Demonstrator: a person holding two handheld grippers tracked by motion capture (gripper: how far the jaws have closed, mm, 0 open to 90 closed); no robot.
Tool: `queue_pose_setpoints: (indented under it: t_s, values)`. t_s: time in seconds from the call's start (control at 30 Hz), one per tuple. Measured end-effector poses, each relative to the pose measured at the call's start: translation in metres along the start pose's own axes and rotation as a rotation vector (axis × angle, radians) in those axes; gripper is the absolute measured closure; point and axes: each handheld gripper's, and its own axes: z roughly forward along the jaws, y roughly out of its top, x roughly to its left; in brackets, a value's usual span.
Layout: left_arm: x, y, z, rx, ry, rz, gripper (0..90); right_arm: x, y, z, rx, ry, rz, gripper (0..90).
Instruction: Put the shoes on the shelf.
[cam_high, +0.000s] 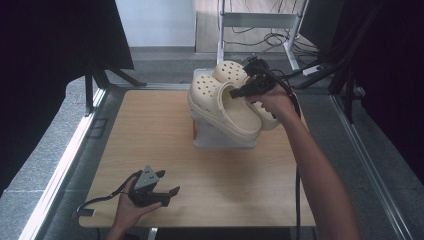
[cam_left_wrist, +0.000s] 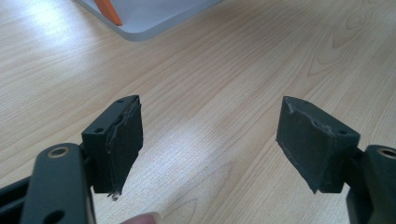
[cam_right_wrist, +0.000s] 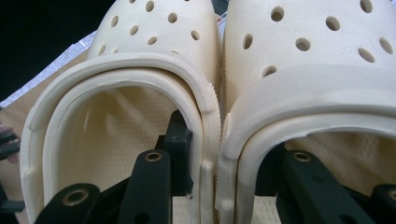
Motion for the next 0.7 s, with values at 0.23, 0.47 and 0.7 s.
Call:
queue_pose_setpoints:
  t_s: [0.23,0.47,0.7]
  values:
    - [0.0,0.0,0.0,0.0,0.0,0.001,23.5,-0.013,0.014,0.009,0.001,-0.043,0.054,66.8]
    - [0.0,0.0,0.0,-0.003,-0.003,0.001,23.5,-0.019,0.025,0.017,0.005,-0.099,0.11,66.8]
    - [0.001,0.0,-0.001,-0.003,-0.005,-0.001,23.4,-0.017,0.037,0.03,0.011,-0.141,0.148,66.8]
